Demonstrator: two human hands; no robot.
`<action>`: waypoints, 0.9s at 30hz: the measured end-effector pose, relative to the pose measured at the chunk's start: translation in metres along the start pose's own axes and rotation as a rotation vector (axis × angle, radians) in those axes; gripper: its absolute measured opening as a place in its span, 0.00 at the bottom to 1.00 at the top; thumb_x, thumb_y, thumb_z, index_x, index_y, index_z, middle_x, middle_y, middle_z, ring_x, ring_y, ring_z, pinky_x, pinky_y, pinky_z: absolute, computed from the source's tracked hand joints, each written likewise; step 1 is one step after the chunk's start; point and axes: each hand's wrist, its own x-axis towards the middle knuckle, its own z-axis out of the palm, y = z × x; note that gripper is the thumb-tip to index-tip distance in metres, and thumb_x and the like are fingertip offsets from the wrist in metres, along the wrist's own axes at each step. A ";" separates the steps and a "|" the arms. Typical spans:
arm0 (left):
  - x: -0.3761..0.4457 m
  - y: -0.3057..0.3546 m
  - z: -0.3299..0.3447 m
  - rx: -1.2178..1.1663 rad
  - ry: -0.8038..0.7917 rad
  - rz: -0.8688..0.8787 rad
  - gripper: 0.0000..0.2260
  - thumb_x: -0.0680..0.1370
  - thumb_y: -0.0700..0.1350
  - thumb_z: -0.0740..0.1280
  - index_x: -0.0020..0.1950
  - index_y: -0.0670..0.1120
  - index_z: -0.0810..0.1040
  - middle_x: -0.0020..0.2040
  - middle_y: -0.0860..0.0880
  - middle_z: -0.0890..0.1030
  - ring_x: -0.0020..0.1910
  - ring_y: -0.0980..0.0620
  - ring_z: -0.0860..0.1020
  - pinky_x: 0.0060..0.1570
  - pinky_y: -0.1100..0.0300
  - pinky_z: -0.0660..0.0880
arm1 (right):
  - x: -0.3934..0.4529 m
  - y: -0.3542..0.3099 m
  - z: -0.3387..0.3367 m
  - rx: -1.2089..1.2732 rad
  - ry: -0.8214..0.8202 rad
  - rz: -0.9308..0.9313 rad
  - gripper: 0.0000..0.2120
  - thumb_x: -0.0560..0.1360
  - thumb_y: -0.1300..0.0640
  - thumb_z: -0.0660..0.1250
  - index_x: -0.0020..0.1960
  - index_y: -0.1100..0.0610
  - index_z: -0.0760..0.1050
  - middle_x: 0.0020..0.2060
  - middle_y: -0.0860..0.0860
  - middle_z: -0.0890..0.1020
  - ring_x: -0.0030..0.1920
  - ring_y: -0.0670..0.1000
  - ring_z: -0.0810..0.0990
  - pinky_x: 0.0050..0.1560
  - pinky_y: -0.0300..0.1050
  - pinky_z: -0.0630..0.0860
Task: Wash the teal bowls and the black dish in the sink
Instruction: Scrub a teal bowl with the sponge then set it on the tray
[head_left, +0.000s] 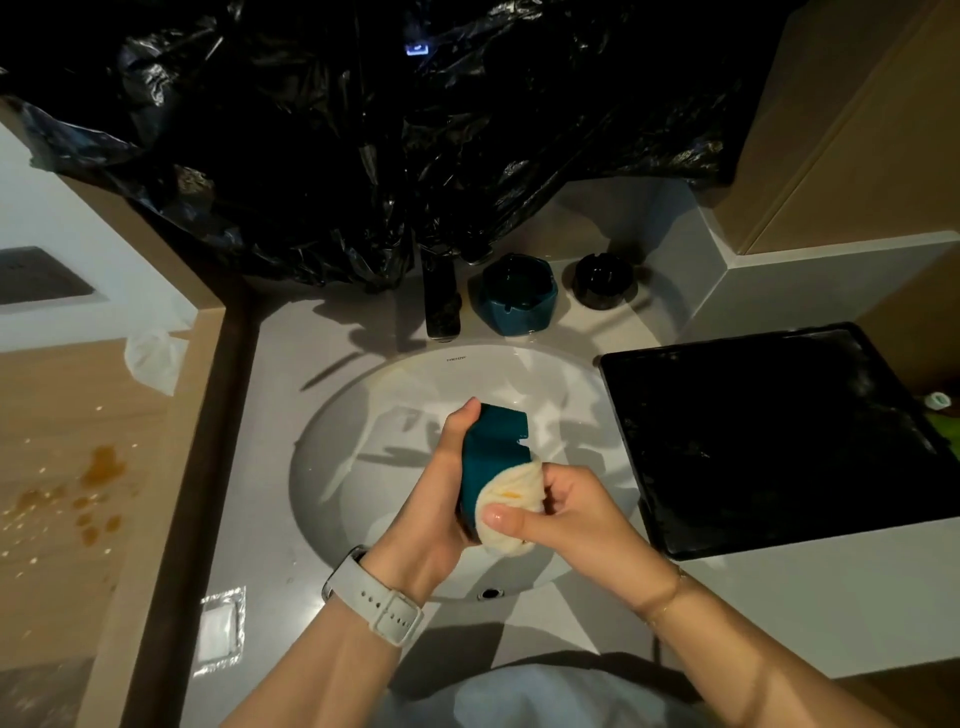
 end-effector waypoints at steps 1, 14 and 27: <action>-0.001 -0.002 0.002 0.043 0.014 0.069 0.27 0.75 0.69 0.59 0.49 0.47 0.81 0.41 0.48 0.84 0.40 0.50 0.82 0.42 0.55 0.78 | 0.001 -0.002 0.002 0.080 0.029 0.002 0.11 0.66 0.57 0.73 0.48 0.57 0.82 0.45 0.53 0.86 0.47 0.50 0.84 0.48 0.41 0.80; -0.001 0.003 -0.002 -0.062 -0.151 -0.041 0.35 0.74 0.73 0.52 0.55 0.48 0.84 0.55 0.43 0.85 0.52 0.44 0.84 0.54 0.42 0.79 | -0.001 -0.002 0.016 0.084 0.217 -0.062 0.09 0.70 0.58 0.73 0.49 0.53 0.80 0.43 0.49 0.86 0.46 0.48 0.85 0.44 0.44 0.81; 0.012 -0.010 0.004 0.144 -0.074 0.476 0.26 0.74 0.71 0.51 0.72 0.67 0.62 0.69 0.52 0.75 0.66 0.50 0.76 0.61 0.51 0.77 | 0.003 -0.027 0.013 0.347 0.202 -0.043 0.11 0.69 0.57 0.72 0.50 0.60 0.81 0.41 0.54 0.85 0.43 0.49 0.83 0.40 0.40 0.79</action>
